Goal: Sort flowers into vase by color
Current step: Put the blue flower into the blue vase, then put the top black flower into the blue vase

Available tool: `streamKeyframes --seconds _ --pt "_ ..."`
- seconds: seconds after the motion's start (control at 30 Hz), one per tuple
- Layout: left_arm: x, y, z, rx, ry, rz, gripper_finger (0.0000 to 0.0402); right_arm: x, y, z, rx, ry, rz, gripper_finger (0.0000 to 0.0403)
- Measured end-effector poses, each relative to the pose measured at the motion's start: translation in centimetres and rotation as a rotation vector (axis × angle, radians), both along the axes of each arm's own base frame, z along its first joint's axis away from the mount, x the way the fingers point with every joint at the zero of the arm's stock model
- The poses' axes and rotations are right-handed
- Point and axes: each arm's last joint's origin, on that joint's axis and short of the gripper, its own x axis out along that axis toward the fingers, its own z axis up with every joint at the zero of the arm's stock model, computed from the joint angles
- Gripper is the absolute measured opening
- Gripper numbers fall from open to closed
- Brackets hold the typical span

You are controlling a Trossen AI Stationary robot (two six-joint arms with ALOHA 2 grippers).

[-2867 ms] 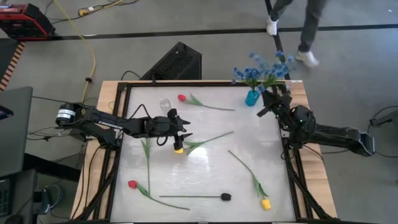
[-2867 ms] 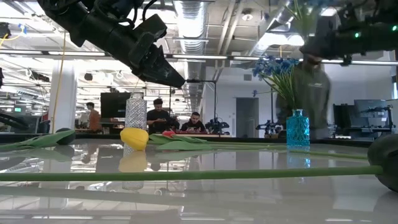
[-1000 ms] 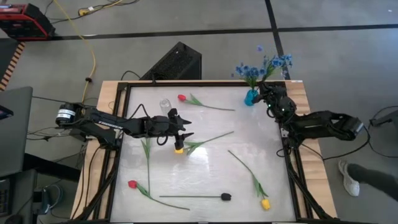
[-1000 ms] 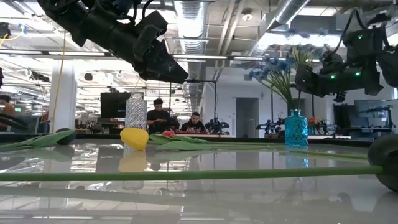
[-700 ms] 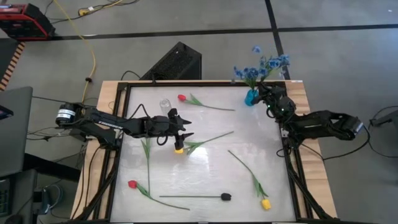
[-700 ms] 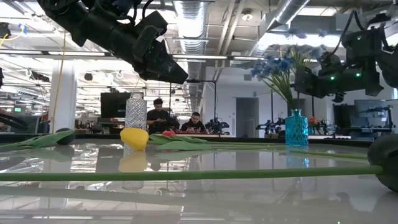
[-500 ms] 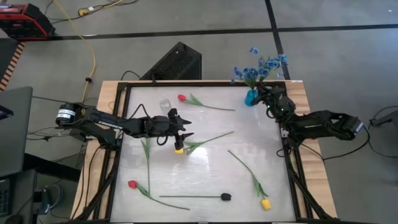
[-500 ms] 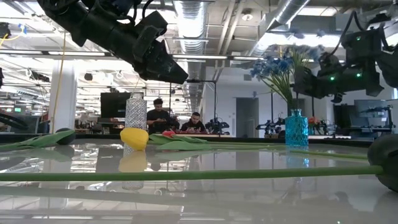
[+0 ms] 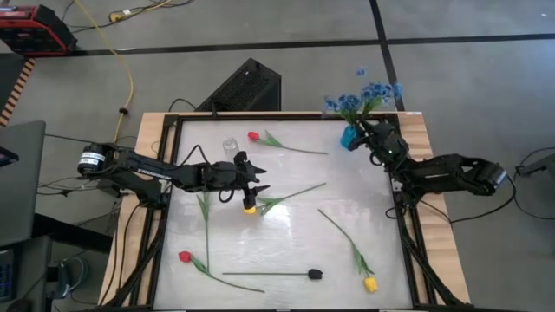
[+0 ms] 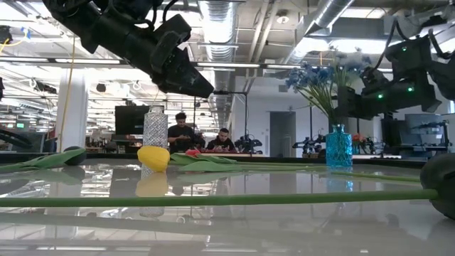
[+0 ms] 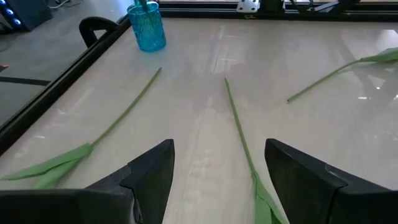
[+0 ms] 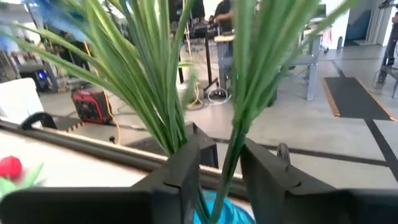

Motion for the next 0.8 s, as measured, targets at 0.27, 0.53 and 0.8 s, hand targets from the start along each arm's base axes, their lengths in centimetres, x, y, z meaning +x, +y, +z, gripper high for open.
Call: streamKeyframes --seconds 0.27,0.53,0.8 --pt "0.0 0.0 0.0 0.011 0.003 0.009 0.0240 0.5 0.5 -0.6 -0.006 0.128 0.099 0.0206" --pt "0.0 0.0 0.0 0.012 0.003 0.011 0.0240 1.9 0.6 -0.9 0.006 0.347 0.171 0.0219" --pt "0.0 0.0 0.0 0.013 0.004 0.011 0.0240 3.4 -0.2 0.2 0.098 0.534 0.218 0.0219"
